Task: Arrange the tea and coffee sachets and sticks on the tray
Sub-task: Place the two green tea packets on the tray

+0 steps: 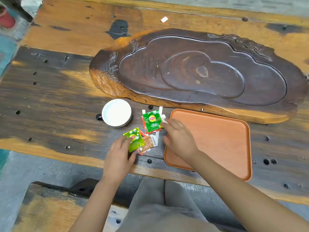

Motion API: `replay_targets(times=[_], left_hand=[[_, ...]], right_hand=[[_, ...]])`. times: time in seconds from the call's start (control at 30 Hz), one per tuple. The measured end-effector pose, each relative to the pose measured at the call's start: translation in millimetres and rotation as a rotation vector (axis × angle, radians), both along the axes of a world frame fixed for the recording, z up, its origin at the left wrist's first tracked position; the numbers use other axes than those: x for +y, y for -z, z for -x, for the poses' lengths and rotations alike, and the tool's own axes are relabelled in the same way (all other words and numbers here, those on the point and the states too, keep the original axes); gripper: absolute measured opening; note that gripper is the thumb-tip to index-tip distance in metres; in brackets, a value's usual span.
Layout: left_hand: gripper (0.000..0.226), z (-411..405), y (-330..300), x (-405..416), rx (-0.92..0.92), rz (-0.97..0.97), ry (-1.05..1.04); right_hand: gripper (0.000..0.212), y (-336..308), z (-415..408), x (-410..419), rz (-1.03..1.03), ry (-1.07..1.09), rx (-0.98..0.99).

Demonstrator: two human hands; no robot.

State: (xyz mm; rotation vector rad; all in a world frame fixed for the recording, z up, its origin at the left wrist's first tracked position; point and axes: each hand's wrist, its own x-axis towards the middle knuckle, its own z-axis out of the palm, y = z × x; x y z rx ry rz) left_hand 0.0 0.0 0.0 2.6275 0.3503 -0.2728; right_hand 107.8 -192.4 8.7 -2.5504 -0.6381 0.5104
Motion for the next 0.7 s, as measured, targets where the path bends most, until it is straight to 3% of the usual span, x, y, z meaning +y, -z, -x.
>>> replay_targets(times=[0.13, 0.27, 0.43, 0.7], left_hand=[[0.05, -11, 16, 1, 0.01, -0.043, 0.065], [0.035, -5, 31, 0, -0.034, -0.01, 0.052], [0.032, 4, 44, -4, -0.094, -0.002, -0.01], [0.016, 1, 30, -5, -0.233, -0.009, -0.091]], right_hand=[[0.054, 28, -21, 23, 0.06, -0.123, -0.107], [0.048, 53, -26, 28, 0.153, -0.184, -0.14], [0.04, 60, -22, 25, 0.042, -0.209, -0.337], [0.02, 42, -22, 19, -0.159, -0.142, -0.336]])
